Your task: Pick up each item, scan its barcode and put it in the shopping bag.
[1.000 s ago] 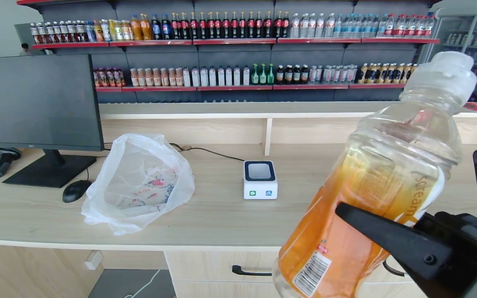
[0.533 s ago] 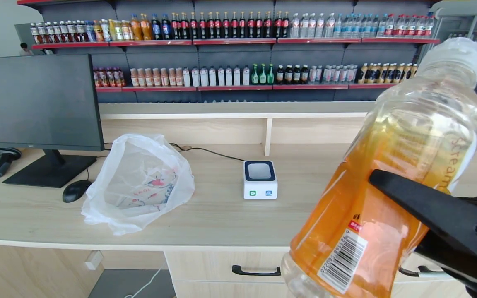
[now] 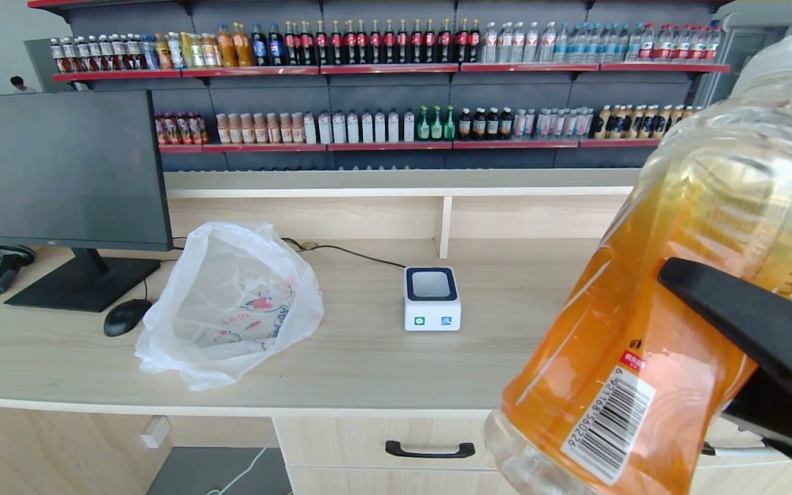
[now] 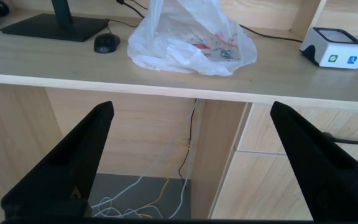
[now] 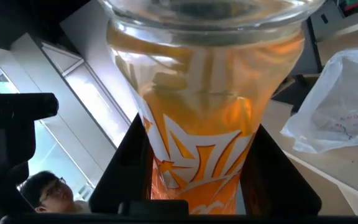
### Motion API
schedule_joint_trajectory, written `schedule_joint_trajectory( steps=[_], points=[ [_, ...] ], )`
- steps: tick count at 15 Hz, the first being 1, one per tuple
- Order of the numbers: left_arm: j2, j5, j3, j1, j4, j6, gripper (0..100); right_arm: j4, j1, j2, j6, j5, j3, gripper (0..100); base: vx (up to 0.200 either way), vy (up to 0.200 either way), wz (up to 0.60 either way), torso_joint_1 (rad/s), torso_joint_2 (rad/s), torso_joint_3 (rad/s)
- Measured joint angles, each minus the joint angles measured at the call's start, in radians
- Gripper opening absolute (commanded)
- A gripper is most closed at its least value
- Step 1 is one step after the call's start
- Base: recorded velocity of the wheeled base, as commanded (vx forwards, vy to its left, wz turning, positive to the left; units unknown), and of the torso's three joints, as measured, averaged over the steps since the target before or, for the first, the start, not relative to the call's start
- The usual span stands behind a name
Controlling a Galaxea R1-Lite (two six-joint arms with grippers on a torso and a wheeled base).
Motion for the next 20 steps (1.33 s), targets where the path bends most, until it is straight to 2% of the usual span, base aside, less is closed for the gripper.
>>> schedule_joint_trajectory(
  steps=[8,12,15,20],
  points=[
    [0.0,0.0,0.0,0.0,0.0,0.0,100,0.0,0.0,0.005,-0.005,0.0,0.004,0,0.0,0.0,0.0,0.0,0.0,0.0],
    [0.0,0.0,0.0,0.0,0.0,0.0,100,0.0,-0.001,0.02,-0.053,0.0,0.01,0,0.0,0.0,0.0,0.0,0.0,0.0],
    [0.0,0.0,0.0,0.0,0.0,0.0,100,0.001,-0.005,0.063,-0.236,-0.003,0.006,0,0.0,0.0,0.0,0.0,0.0,0.0],
    [0.0,0.0,0.0,0.0,0.0,0.0,100,-0.001,-0.067,0.171,-0.604,-0.091,-0.04,0,0.0,0.0,0.0,0.0,0.0,0.0]
  ],
)
